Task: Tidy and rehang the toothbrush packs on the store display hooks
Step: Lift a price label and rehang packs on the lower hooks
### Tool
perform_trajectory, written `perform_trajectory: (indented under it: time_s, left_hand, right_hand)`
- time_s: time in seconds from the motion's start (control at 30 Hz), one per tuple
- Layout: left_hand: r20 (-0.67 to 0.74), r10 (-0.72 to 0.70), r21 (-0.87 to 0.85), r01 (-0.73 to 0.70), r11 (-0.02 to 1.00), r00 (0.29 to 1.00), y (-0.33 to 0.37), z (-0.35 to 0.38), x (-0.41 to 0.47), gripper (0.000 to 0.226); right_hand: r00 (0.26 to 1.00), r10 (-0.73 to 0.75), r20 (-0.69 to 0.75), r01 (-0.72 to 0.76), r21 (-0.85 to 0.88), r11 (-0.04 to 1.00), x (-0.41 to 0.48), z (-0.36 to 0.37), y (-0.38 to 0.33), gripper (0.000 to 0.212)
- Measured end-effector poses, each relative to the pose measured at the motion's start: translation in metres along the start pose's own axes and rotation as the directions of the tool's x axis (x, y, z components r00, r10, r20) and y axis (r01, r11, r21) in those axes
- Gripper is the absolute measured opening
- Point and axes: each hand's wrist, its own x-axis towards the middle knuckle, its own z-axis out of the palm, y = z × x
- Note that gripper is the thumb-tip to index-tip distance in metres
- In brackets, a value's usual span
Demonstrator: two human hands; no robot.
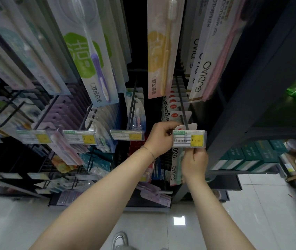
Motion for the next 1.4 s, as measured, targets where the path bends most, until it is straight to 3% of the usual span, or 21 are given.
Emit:
perform_trajectory:
  time_s: [0.17, 0.3, 0.5, 0.67, 0.77, 0.83, 0.9, 0.97, 1.03, 1.07, 1.17, 1.27, 1.33, 1.4]
  left_hand:
    - [0.009, 0.015, 0.024, -0.015, 1.000, 1.000, 0.004, -0.001, 0.000, 0.016]
    - [0.007, -0.016, 0.004, 0.016, 1.000, 1.000, 0.004, 0.000, 0.001, 0.016]
    - [-0.125, -0.151, -0.030, 0.149, 0.988, 0.981, -0.001, -0.009, -0.003, 0.044]
    - [-0.139, -0.201, 0.031, 0.207, 0.978, 0.970, -0.013, -0.019, -0.018, 0.028]
    - [-0.121, -0.270, 0.077, 0.280, 0.957, 0.955, -0.026, -0.030, -0.028, 0.017]
    - [-0.160, -0.330, 0.097, 0.347, 0.933, 0.931, -0.037, -0.040, -0.034, 0.014]
    - [-0.208, -0.388, 0.128, 0.418, 0.899, 0.898, -0.043, -0.050, -0.034, 0.014]
    - [-0.186, -0.541, 0.082, 0.562, 0.823, 0.820, -0.041, -0.061, -0.033, 0.008]
    - [-0.126, -0.666, 0.140, 0.678, 0.722, 0.735, -0.047, -0.072, -0.031, 0.013]
    - [-0.144, -0.664, 0.164, 0.680, 0.715, 0.733, -0.055, -0.077, -0.030, 0.020]
    - [-0.308, -0.415, 0.216, 0.487, 0.846, 0.856, -0.065, -0.088, -0.020, 0.056]
    - [-0.354, -0.346, 0.038, 0.383, 0.923, 0.869, -0.066, -0.092, -0.008, 0.075]
    - [-0.365, -0.322, -0.061, 0.323, 0.945, 0.874, -0.066, -0.094, -0.002, 0.074]
    - [-0.383, -0.283, -0.104, 0.263, 0.959, 0.880, -0.068, -0.096, 0.002, 0.055]
  right_hand:
    - [1.000, -0.022, 0.003, 0.022, -0.054, 0.998, -0.005, 0.001, -0.005, 0.044]
    - [1.000, 0.009, 0.015, -0.009, 0.036, 0.999, 0.001, 0.002, -0.009, 0.037]
    - [0.995, 0.044, 0.094, -0.060, 0.173, 0.983, 0.013, 0.012, 0.003, 0.035]
    - [0.998, 0.021, 0.061, -0.037, 0.270, 0.962, 0.010, 0.018, -0.005, 0.035]
    - [0.987, 0.158, -0.035, -0.137, 0.332, 0.933, 0.000, 0.028, -0.002, 0.035]
    - [0.959, 0.282, -0.032, -0.255, 0.339, 0.905, -0.012, 0.036, 0.006, 0.025]
    - [0.945, 0.315, 0.090, -0.327, 0.226, 0.918, -0.022, 0.047, 0.014, 0.018]
    - [0.917, 0.319, 0.240, -0.353, 0.115, 0.929, -0.026, 0.063, 0.013, 0.022]
    - [0.908, 0.279, 0.314, -0.318, 0.082, 0.944, -0.019, 0.080, 0.008, 0.020]
    - [0.911, 0.243, 0.333, -0.285, 0.083, 0.955, -0.013, 0.088, 0.004, 0.016]
    - [0.921, 0.174, 0.348, -0.199, 0.038, 0.979, 0.010, 0.112, -0.008, 0.029]
    - [0.924, 0.090, 0.371, -0.135, 0.099, 0.986, 0.028, 0.126, -0.025, 0.044]
    - [0.933, 0.045, 0.357, -0.101, 0.140, 0.985, 0.039, 0.134, -0.031, 0.046]
    - [0.937, 0.020, 0.348, -0.076, 0.147, 0.986, 0.048, 0.141, -0.034, 0.043]
